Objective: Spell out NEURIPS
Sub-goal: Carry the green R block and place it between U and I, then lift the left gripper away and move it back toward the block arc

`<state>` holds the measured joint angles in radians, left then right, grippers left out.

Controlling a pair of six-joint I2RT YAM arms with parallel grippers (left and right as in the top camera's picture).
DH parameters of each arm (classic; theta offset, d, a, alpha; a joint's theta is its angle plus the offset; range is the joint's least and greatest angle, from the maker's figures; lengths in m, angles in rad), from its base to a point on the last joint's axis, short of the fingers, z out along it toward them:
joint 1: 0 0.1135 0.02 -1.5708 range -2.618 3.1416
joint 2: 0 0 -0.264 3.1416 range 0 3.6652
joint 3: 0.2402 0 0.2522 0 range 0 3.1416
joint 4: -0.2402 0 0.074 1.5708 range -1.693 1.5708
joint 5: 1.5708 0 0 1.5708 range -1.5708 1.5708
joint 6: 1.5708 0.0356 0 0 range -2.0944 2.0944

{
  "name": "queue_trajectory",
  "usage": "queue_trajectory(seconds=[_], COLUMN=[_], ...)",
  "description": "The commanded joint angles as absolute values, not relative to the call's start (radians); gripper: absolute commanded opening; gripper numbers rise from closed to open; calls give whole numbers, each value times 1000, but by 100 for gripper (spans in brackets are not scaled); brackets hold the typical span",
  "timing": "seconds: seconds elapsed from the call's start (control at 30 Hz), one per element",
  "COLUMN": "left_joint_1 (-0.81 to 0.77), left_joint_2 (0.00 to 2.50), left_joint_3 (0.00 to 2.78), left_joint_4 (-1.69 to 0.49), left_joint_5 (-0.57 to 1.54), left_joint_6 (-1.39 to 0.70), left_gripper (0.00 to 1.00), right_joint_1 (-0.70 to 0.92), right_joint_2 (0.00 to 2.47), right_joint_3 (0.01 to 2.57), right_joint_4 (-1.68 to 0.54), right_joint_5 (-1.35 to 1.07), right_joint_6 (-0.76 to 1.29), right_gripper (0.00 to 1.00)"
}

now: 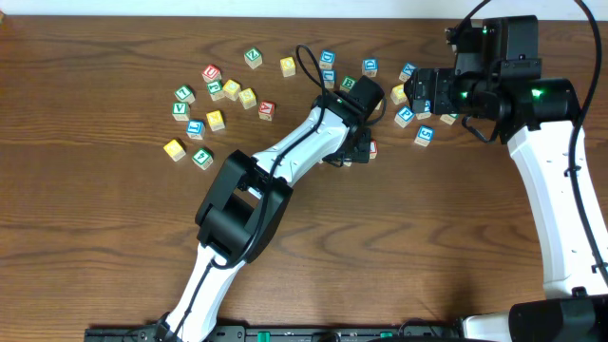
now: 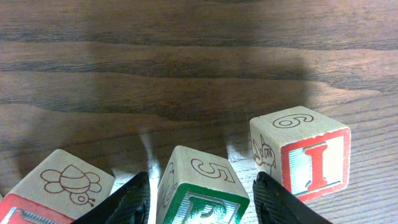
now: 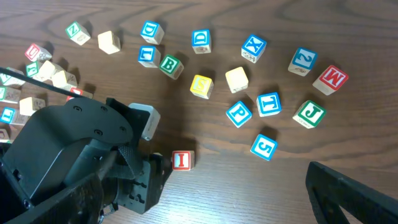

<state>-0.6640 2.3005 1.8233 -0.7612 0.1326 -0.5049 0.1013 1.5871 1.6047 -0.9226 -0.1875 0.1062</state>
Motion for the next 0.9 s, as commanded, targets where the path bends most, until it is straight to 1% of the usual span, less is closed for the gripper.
queue_trajectory(seconds=[0.0,0.23,0.53,0.67,0.87], left_joint_1=[-659,-644,-617,-577,-477], left_joint_2=[2303,2225,2039,1944,1829], left_joint_3=[1820,1839,1839,1839,1839], left_joint_4=[-767,-800,-804,-806,-838], left_joint_5=[135,134,135,135,134], left_joint_6=[-498,-420,-279,-262,-262], left_gripper=[53,53,53,53,53], right_joint_1=[93,93,93,93,93], right_joint_2=[1589,1589,1589,1590,1590], right_joint_3=[1627,1627,1627,1627,1627], right_joint_4=[-925,-924,-924,-924,-923], right_joint_5=[-194,-194,-194,-193,-193], right_joint_6=[118,118,118,118,118], right_gripper=[99,99,99,99,99])
